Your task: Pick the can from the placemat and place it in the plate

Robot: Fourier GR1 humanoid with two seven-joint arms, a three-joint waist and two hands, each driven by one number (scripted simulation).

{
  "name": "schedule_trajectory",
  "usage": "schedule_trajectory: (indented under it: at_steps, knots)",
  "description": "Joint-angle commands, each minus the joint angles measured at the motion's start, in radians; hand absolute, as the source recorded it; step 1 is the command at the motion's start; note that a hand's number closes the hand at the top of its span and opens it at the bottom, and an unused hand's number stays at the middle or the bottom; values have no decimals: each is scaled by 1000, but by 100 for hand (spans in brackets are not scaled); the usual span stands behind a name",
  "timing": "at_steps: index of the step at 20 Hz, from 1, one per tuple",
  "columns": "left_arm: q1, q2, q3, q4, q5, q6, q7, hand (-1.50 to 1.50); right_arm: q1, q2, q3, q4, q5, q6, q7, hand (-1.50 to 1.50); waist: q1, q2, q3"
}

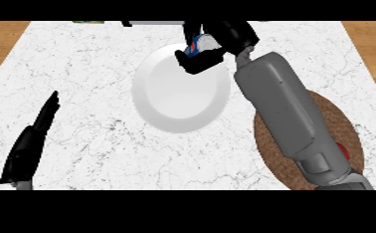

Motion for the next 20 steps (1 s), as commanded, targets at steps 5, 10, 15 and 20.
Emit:
schedule_trajectory:
  at_steps: [5,10,15,20]
  knots:
    - [-39,-15,-5,-19,-16,-7,42,0,-98,90,82,265,-2,-76,-10,150,8,4,0]
    - [-13,1,16,24,4,-38,-37,0,-73,91,56,368,-189,-133,5,150,37,11,0]
    - [-91,-16,5,67,-25,-20,-15,0,-167,91,210,475,-296,-223,128,-150,45,12,0]
    - [-20,-37,-33,-45,-53,-12,24,0,-84,91,295,424,-444,-378,36,-150,56,10,1]
